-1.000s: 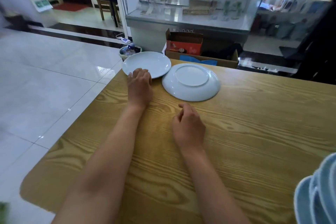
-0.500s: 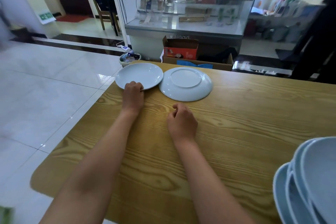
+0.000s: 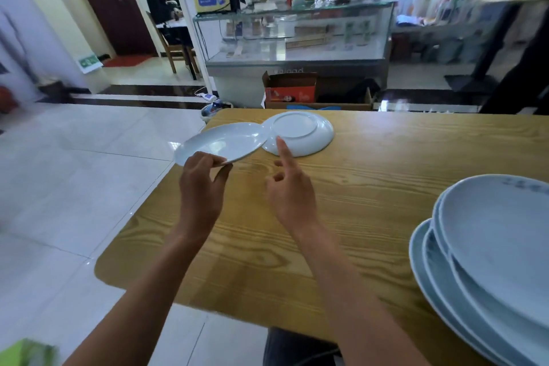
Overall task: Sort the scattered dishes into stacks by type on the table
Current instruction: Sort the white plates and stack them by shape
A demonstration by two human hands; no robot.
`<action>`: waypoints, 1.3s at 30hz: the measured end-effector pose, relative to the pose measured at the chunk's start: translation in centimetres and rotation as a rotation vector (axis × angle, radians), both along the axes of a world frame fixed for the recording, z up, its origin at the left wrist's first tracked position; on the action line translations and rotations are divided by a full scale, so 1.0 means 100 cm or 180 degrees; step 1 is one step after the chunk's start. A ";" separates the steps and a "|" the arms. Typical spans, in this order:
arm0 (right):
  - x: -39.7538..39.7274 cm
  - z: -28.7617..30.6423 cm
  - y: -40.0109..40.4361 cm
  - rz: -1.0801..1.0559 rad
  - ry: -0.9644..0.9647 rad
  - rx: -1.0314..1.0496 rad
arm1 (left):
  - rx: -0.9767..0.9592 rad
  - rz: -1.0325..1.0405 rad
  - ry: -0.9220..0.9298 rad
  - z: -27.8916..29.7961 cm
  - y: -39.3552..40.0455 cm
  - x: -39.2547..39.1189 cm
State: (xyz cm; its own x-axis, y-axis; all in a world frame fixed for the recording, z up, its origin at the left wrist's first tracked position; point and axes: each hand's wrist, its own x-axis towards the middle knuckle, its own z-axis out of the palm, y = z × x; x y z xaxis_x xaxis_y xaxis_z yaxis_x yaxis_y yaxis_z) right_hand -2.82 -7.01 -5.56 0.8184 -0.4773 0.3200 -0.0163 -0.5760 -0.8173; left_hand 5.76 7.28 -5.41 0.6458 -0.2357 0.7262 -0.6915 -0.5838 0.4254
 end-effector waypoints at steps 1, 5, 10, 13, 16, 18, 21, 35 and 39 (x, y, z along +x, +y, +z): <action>-0.009 0.010 0.002 0.0047 -0.0155 -0.0088 | -0.0006 -0.0110 -0.0064 0.010 -0.003 -0.012; -0.052 0.046 -0.006 0.0126 -0.0469 -0.0285 | -0.0087 -0.0529 -0.0105 0.044 -0.021 -0.057; -0.108 0.071 -0.032 -0.0237 -0.0506 -0.0387 | -0.0022 -0.0969 -0.0253 0.068 -0.050 -0.107; -0.143 0.078 -0.053 -0.0447 -0.0623 -0.0526 | -0.0032 -0.1250 -0.0339 0.079 -0.072 -0.134; -0.180 0.082 -0.072 -0.0701 -0.0754 -0.0503 | 0.0068 -0.1694 -0.0323 0.087 -0.093 -0.159; -0.206 0.082 -0.084 -0.0902 -0.0793 -0.0475 | 0.0193 -0.1992 -0.0237 0.091 -0.105 -0.175; -0.244 0.081 -0.100 -0.1204 -0.0806 -0.0343 | 0.0215 -0.2324 -0.0229 0.096 -0.121 -0.197; -0.368 0.033 -0.097 -0.1999 -0.0784 -0.0009 | 0.0636 -0.2337 -0.0079 0.083 -0.170 -0.252; -0.374 0.022 -0.096 -0.2077 -0.0707 0.0035 | 0.0874 -0.2422 0.0058 0.073 -0.180 -0.270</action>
State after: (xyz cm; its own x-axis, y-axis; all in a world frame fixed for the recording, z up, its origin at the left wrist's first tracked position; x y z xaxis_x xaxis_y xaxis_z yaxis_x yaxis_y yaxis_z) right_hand -40.21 -16.60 -3.38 0.2782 -0.8542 0.4392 -0.1883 -0.4969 -0.8471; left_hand -21.25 -10.77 1.85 0.2478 -0.7838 0.5695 -0.9357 -0.0414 0.3503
